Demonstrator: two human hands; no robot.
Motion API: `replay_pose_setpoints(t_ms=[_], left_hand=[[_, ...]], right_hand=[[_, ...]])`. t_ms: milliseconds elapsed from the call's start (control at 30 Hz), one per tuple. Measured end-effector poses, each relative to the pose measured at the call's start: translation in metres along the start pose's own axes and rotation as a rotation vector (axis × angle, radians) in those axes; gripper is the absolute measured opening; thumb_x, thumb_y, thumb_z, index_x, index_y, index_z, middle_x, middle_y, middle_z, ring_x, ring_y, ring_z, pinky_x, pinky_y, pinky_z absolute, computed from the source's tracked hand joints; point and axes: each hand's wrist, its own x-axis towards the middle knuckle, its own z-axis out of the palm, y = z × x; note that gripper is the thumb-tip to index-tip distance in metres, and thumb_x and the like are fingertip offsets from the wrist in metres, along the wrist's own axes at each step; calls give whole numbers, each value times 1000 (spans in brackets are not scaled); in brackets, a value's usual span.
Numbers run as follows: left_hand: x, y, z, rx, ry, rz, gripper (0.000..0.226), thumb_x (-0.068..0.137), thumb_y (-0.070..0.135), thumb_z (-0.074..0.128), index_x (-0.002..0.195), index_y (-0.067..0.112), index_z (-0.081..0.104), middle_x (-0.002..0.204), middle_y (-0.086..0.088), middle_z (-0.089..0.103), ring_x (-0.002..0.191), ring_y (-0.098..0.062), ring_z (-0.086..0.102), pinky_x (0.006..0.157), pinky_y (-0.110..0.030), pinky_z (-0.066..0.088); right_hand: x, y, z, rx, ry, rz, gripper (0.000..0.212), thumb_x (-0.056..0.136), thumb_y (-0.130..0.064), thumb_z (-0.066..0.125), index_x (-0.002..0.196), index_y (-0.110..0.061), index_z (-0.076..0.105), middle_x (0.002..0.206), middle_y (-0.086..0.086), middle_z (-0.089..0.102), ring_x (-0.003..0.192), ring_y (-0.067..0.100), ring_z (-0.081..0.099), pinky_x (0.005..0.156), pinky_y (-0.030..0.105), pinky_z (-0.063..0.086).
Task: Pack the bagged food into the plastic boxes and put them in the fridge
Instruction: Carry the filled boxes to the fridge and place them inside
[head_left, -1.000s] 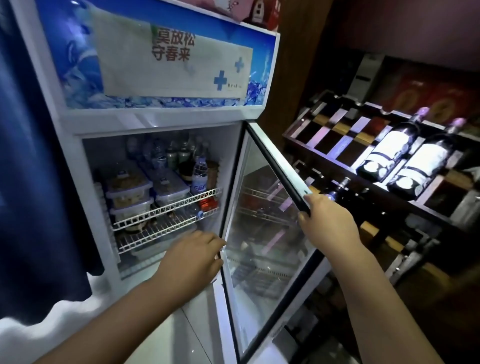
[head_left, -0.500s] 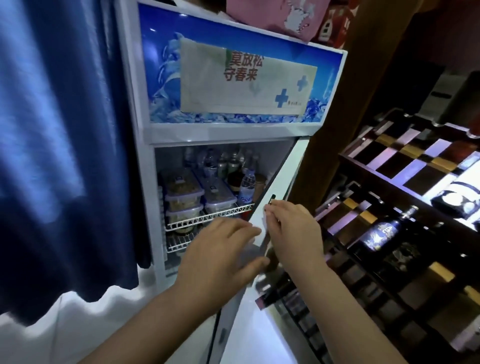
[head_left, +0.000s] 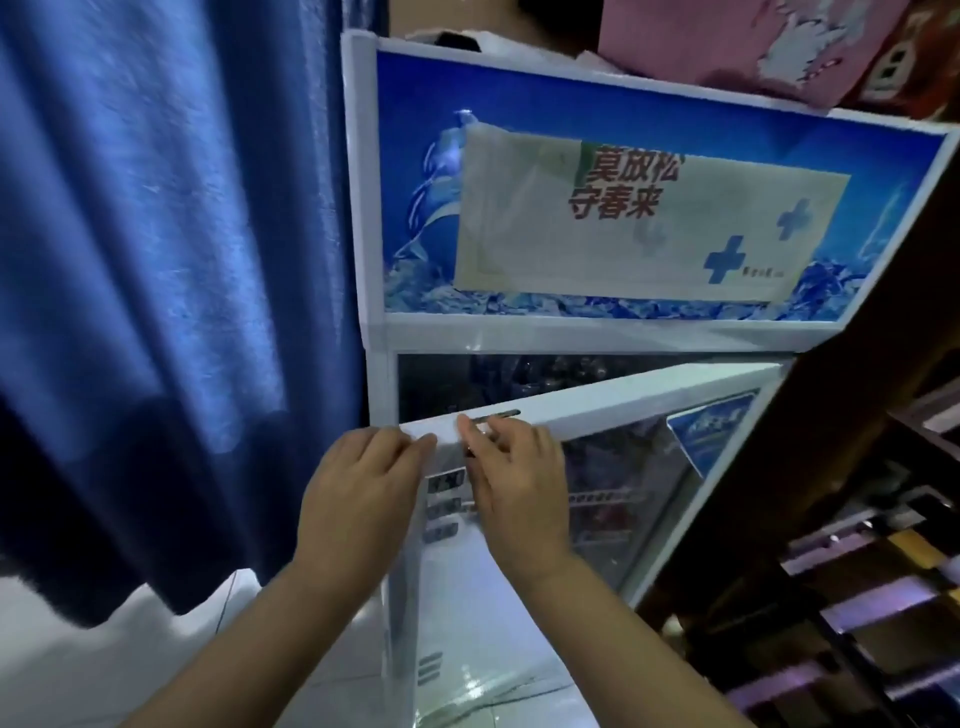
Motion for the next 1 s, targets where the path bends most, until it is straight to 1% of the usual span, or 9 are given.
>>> replay_pose_setpoints(t_ms=[67,133,267,367,533,667,867,933,1000], left_hand=[[15,-13,16,35,29,-35,44,58,6,84,100,7,71,89,-10,68,80,-30,63,69,-36,52],[30,-27,35,62,87,-60,36,65,5,79,100,8,70,91,-9,68,85,-30,62,73,-35,52],[58,-48,70,98,170,-105,24,82,12,59,104,8,68,100,-9,67,92,-28,61,80,-35,48],[64,-57,86,135,221,-113,21,84,11,60,103,8,68,102,-9,68,90,-27,58,82,-33,44],[60,-62,103,177,298,-144,20,84,8,66,104,8,68,103,-12,68,96,-25,52,87,-32,42],[64,-67,114,217,278,-162,24,86,11,64,109,12,68,103,-9,67,95,-26,56,86,-32,44],[65,-71,117,228,279,-151,25,85,9,67,110,12,68,100,-10,68,94,-25,54,86,-31,43],[67,-70,116,214,266,-159,26,85,10,66,111,12,67,102,-10,68,95,-27,56,87,-31,43],[70,-65,113,171,233,-165,29,85,8,64,114,11,66,104,-10,67,98,-26,54,87,-31,45]], right_hand=[[11,7,23,-4,-30,-17,56,74,-7,76,126,-20,58,107,9,62,86,27,57,76,39,48],[23,14,42,0,-52,-29,67,70,-5,78,129,-22,52,115,9,57,89,28,56,79,40,47],[43,30,70,29,-98,-63,75,68,1,73,135,-18,45,130,13,48,100,33,55,86,44,47],[46,40,85,38,-125,-120,79,70,2,68,140,-17,36,138,13,37,104,35,50,89,46,46],[51,54,99,76,-99,-219,80,72,1,68,141,-17,33,138,13,34,104,34,47,91,45,45],[55,60,105,114,-87,-236,74,70,4,66,137,-14,40,136,13,35,101,33,46,88,45,46],[60,63,104,164,-138,-243,68,71,1,67,135,-11,46,136,12,35,106,33,46,89,46,46],[62,62,100,175,-150,-240,67,70,1,68,133,-9,48,135,14,38,107,33,50,90,45,45],[64,61,95,213,-153,-245,61,71,3,68,130,-6,52,132,17,47,105,32,55,89,44,46]])
